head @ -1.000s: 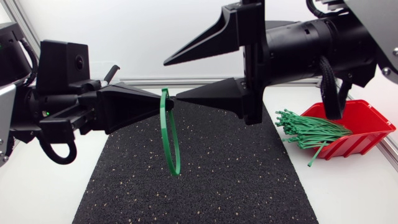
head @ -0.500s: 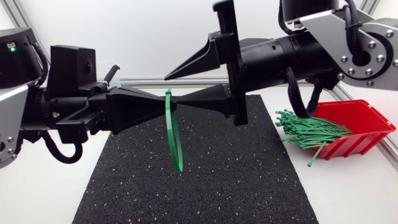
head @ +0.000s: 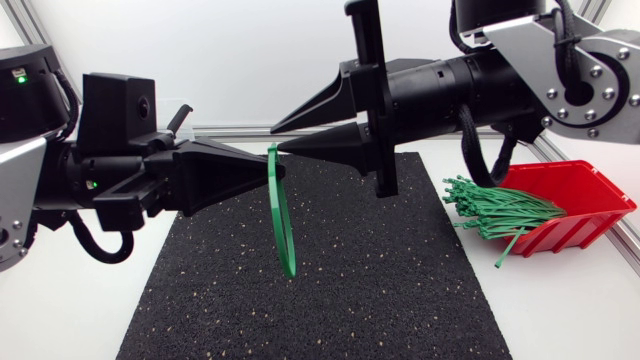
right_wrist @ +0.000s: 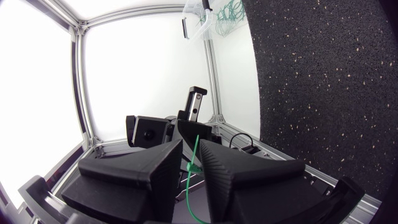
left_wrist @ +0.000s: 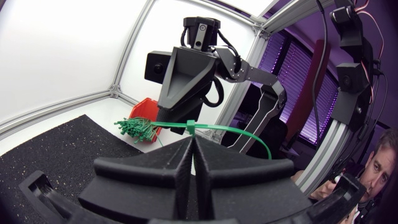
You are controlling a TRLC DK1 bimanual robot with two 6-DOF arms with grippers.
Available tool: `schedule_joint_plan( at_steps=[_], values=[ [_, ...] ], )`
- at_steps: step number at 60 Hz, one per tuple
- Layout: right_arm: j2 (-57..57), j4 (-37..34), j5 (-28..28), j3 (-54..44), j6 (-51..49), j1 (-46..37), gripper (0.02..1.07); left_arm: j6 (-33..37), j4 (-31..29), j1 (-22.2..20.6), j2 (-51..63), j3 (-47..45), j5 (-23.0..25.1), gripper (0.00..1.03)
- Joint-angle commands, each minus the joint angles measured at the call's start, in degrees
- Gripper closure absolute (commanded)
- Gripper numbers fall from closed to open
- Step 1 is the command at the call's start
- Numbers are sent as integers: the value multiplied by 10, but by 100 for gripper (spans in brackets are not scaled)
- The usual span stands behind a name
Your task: Take a green cable tie from the red box, thread the tail through the head to close it, then place it in the transparent bin on the left.
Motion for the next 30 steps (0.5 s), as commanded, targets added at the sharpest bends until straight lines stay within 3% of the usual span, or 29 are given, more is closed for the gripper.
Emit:
schedule_joint_plan(
  at_steps=[1, 30],
  values=[
    [11, 5, 3, 7, -4, -1, 83, 10, 3, -7, 4, 2, 2, 100],
    [4, 5, 3, -5, -4, 9, 83, 12, 3, -9, 9, 2, 1, 100]
  ],
)
